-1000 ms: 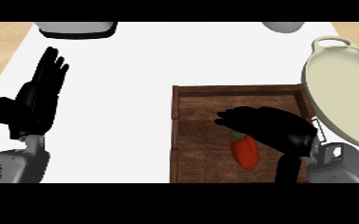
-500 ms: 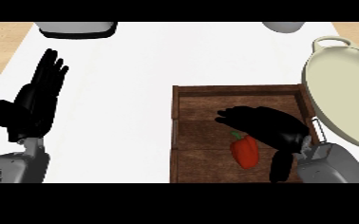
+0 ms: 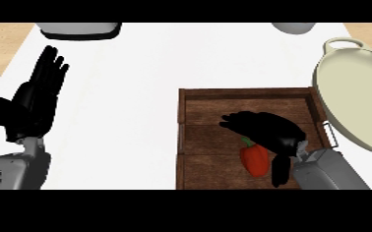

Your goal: Pick the bell pepper from the tray and place it in the pot

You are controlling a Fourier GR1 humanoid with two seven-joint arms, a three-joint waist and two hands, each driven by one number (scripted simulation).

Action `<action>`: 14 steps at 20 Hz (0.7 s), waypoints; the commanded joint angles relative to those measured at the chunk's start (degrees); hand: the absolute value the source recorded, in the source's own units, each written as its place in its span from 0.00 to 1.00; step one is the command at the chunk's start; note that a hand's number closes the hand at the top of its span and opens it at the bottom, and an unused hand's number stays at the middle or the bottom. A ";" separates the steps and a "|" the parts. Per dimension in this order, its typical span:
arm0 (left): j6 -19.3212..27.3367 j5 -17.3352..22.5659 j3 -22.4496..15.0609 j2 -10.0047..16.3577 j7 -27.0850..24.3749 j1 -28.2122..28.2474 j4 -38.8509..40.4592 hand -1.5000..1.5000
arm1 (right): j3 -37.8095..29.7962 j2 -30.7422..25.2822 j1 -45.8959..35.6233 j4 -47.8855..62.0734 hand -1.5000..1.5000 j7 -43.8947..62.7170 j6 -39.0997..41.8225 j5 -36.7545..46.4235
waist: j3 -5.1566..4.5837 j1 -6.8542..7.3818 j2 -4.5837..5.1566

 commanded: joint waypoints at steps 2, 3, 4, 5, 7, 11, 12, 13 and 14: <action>-1.00 0.12 1.74 0.23 -0.04 -4.01 4.25 0.50 | 3.03 -2.75 -0.44 -2.57 1.00 -6.74 1.21 2.88 | 0.03 -0.37 0.05; 0.02 -0.86 0.93 -0.28 0.47 -2.94 1.54 0.50 | 4.34 -1.10 -3.58 4.11 1.00 -9.99 -3.94 5.98 | 0.06 0.22 0.12; 0.07 -2.20 -1.14 -2.47 -1.04 -0.30 1.65 0.50 | 3.44 -2.52 -0.67 0.87 1.00 -10.41 -3.98 6.43 | 0.05 -0.07 0.03; 0.75 -2.76 -0.23 -2.58 -1.01 -2.31 3.00 0.50 | 2.98 -1.20 -2.08 4.87 1.00 -12.34 -5.01 7.52 | 0.05 -0.01 0.07; -1.23 -1.82 1.12 -2.34 -2.36 -2.13 3.90 0.50 | 0.56 -2.30 -0.99 4.12 1.00 -15.26 -5.19 7.63 | 0.04 -0.10 0.05; -0.60 -2.77 0.72 -3.07 1.82 0.12 -1.97 0.50 | 0.79 0.81 -0.78 5.14 1.00 -14.97 -4.48 10.88 | 0.04 0.03 -0.01; -2.02 -1.55 2.11 -1.08 2.34 -0.02 -3.08 0.50 | 3.16 3.37 -0.36 8.15 1.00 -14.49 -7.98 12.15 | 0.05 0.18 0.01; 1.09 -4.36 -1.05 -5.25 -0.49 0.34 0.27 0.50 | 0.88 2.72 4.47 1.57 1.00 -8.55 -6.15 10.67 | 0.03 -0.37 -0.05; -0.81 -2.18 1.35 -2.28 1.40 -2.00 0.68 0.50 | 0.00 4.94 7.09 -0.24 1.00 -2.96 -5.81 10.08 | 0.02 -0.91 -0.14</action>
